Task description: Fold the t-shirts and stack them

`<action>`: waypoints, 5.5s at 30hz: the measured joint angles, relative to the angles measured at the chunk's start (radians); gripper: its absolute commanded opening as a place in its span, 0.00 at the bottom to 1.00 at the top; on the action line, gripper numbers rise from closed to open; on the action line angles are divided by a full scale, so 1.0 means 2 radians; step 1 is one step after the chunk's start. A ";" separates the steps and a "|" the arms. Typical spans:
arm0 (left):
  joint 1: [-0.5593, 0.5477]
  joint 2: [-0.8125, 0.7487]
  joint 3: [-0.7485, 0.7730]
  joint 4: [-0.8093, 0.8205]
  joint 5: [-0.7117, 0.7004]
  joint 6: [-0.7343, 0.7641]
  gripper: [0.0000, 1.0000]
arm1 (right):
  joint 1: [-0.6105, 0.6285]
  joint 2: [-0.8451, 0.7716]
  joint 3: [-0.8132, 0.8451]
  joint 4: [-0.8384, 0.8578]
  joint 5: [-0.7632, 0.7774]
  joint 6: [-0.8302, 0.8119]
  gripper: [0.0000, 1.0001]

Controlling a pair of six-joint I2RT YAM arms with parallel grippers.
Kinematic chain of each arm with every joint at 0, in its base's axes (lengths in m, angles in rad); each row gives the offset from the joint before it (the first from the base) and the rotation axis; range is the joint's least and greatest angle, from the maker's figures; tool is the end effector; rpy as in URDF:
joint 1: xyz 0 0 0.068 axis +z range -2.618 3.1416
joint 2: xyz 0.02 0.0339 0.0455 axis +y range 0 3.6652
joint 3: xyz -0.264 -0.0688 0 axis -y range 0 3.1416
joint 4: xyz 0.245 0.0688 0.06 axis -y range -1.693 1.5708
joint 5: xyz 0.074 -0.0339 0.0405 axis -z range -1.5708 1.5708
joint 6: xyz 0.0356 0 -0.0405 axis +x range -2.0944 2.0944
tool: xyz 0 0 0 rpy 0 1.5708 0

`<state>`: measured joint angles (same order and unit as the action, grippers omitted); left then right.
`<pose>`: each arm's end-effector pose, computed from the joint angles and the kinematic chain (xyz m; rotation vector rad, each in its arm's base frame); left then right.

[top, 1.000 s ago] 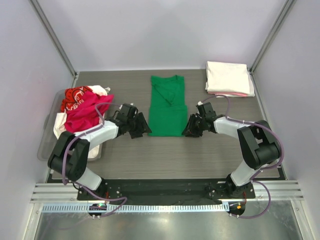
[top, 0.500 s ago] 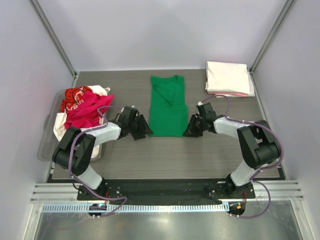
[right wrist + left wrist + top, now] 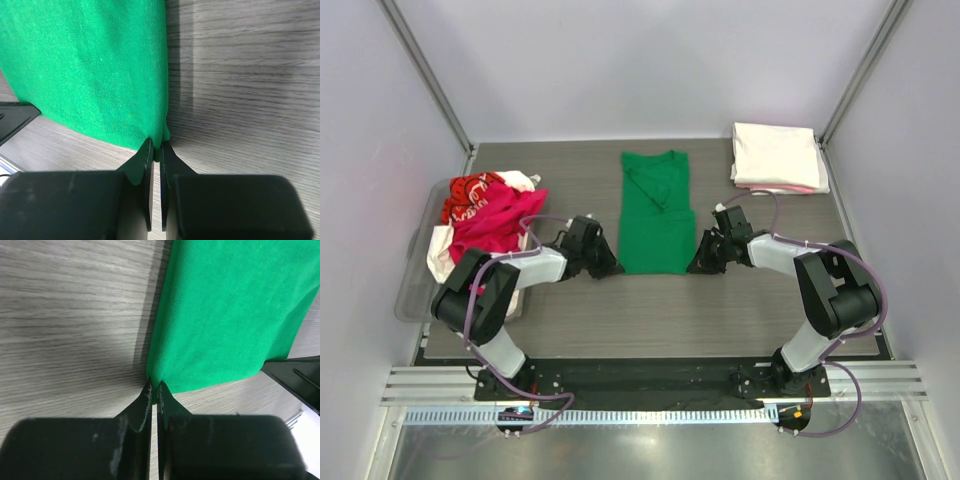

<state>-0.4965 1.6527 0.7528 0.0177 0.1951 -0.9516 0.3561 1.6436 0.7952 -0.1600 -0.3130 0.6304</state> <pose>0.2694 -0.1538 0.1379 -0.5037 2.5846 -0.8180 0.2808 0.1162 0.1414 0.2468 2.6870 0.7433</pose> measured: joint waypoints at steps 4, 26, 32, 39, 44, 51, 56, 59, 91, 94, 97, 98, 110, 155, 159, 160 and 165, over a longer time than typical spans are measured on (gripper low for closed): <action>-0.005 -0.008 -0.005 -0.002 -0.006 -0.005 0.00 | 0.000 0.000 -0.001 0.001 -0.002 0.000 0.01; -0.219 -0.340 -0.007 -0.264 -0.123 -0.099 0.00 | 0.035 -0.371 -0.040 -0.241 -0.002 0.038 0.01; -0.227 -0.386 0.022 -0.333 -0.161 -0.119 0.00 | 0.051 -0.391 0.018 -0.311 0.008 0.051 0.01; -0.225 -0.359 0.088 -0.375 -0.223 -0.105 0.00 | 0.053 -0.297 0.109 -0.325 0.032 0.030 0.01; -0.186 -0.315 0.122 -0.379 -0.227 -0.081 0.00 | 0.053 -0.230 0.161 -0.329 0.051 0.008 0.01; -0.091 -0.253 0.146 -0.359 -0.177 -0.041 0.00 | 0.049 -0.143 0.224 -0.328 0.063 -0.022 0.01; -0.050 -0.204 0.172 -0.345 -0.144 -0.014 0.00 | 0.036 -0.088 0.261 -0.324 0.064 -0.039 0.01; -0.029 -0.172 0.187 -0.336 -0.126 -0.001 0.00 | 0.029 -0.057 0.284 -0.323 0.064 -0.048 0.01; 0.109 0.260 0.524 -0.385 -0.025 0.104 0.57 | -0.031 0.302 0.610 -0.325 0.020 -0.088 0.66; 0.111 0.232 0.520 -0.403 -0.033 0.108 0.57 | -0.034 0.281 0.596 -0.323 0.023 -0.089 0.65; 0.105 0.170 0.491 -0.412 -0.045 0.111 0.55 | -0.034 0.214 0.520 -0.313 0.023 -0.088 0.56; 0.102 0.147 0.477 -0.412 -0.049 0.112 0.53 | -0.033 0.184 0.485 -0.297 0.018 -0.086 0.52; -0.025 0.019 0.258 -0.322 -0.031 0.056 0.45 | -0.019 0.027 0.167 -0.136 -0.094 -0.047 0.25; -0.055 -0.358 0.121 -0.499 -0.183 0.103 0.53 | 0.066 0.099 0.077 0.050 -0.089 0.025 0.01; -0.055 -0.407 0.113 -0.518 -0.200 0.105 0.54 | 0.057 0.121 0.013 0.213 -0.155 0.085 0.01; -0.055 -0.412 0.110 -0.521 -0.203 0.107 0.54 | 0.057 0.133 -0.002 0.265 -0.173 0.105 0.01; -0.055 -0.408 0.108 -0.528 -0.211 0.120 0.54 | 0.072 0.161 -0.068 0.446 -0.197 0.184 0.01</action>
<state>-0.6064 0.8368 0.9695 -1.0386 -0.2260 -0.7109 0.4995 1.9648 0.6590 0.7311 -0.7063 0.9981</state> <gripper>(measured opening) 0.536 0.021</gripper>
